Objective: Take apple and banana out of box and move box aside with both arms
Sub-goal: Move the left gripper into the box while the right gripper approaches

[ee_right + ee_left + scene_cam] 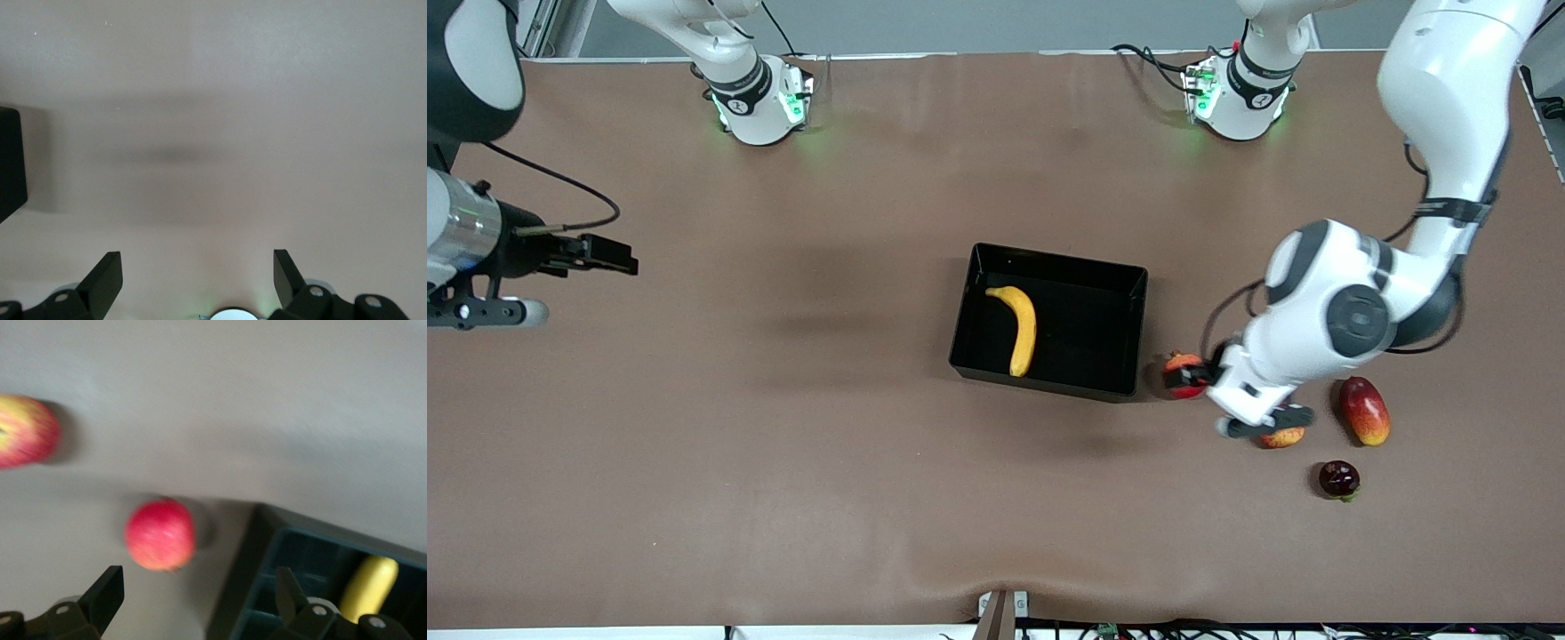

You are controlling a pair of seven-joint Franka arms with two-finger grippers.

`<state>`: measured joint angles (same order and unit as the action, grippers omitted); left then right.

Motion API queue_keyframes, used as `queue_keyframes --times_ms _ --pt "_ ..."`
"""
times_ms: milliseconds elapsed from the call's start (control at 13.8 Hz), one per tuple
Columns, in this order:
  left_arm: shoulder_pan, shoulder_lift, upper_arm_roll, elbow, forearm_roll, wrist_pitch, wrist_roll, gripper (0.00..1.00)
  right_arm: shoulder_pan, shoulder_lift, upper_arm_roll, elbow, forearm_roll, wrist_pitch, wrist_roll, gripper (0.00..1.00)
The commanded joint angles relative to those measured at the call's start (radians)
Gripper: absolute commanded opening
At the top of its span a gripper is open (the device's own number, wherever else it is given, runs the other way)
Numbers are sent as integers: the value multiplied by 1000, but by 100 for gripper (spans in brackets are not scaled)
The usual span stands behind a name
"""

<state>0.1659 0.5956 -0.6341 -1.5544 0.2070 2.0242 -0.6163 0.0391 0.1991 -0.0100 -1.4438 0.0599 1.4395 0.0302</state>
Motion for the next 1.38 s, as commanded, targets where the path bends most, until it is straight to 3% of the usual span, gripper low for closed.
queue_keyframes --times_ms 0,509,727,1018,1309 --pt "-115 -10 -1 -18 20 -9 -129 100 15 32 -2 8 9 39 13 100" --pt "-350 79 5 -9 214 37 -422 100 116 137 -2 8 9 91 16 100" --pt "-390 141 7 -13 258 129 -479 100 130 164 -4 8 60 93 74 100" --pt "-453 202 60 -9 284 226 -481 100 133 187 -2 8 80 93 112 100" --pt "-473 253 71 -7 310 274 -479 100 151 207 -2 8 81 102 112 100"
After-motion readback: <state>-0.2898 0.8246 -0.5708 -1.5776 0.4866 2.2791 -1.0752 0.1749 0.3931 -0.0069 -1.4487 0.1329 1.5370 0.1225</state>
